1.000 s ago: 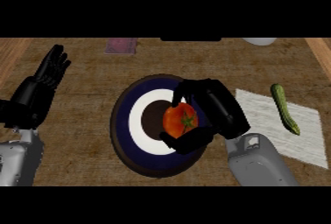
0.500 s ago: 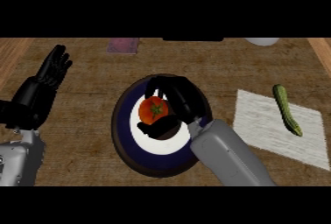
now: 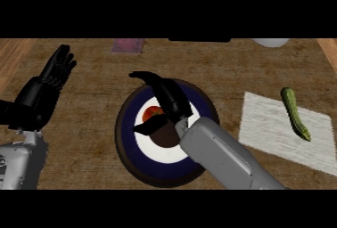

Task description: Pick the tomato from the placemat and place it in the plate

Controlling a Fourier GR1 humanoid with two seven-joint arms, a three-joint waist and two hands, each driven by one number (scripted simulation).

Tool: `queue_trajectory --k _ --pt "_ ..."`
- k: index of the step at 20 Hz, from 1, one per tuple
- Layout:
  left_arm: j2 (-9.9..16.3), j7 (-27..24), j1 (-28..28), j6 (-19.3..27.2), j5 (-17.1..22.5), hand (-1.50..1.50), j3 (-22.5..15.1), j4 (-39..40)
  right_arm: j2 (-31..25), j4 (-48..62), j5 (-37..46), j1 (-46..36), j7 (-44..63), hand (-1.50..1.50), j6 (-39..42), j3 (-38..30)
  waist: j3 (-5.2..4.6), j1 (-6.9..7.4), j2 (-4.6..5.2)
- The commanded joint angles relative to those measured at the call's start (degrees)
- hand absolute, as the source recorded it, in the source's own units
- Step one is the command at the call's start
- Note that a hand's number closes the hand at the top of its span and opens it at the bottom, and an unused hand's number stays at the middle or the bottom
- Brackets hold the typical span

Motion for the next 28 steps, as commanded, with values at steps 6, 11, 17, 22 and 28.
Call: queue_trajectory --k 6,11,17,22,28 --pt "-1.64 0.64 0.27 2.03 -1.78 0.00 -0.65 -0.35 0.05 -2.53 -16.66 1.45 -10.75 -1.50 -1.84 -6.78 0.04 -1.30 -0.28" --pt "-0.30 1.43 0.13 0.80 -0.45 0.00 1.17 -1.00 -1.21 -1.76 -20.21 1.70 -12.91 -1.50 1.78 -15.03 0.01 -1.74 -0.34" --pt "1.25 -1.47 1.66 -1.52 0.78 0.00 3.35 0.70 -9.76 -5.20 -26.40 10.21 -18.04 -1.50 11.47 -22.64 0.01 -2.18 -0.31" --pt "-0.41 0.80 -1.01 0.27 -1.02 0.00 1.83 1.90 -15.10 -2.14 -28.48 14.28 -25.18 -1.50 20.90 -27.53 0.01 -2.30 -0.33" --pt "-1.82 -0.66 -0.07 1.10 -3.13 0.00 0.58 1.64 -19.65 6.57 -27.72 14.39 -32.72 -1.50 29.95 -32.48 0.01 -1.99 -0.30"
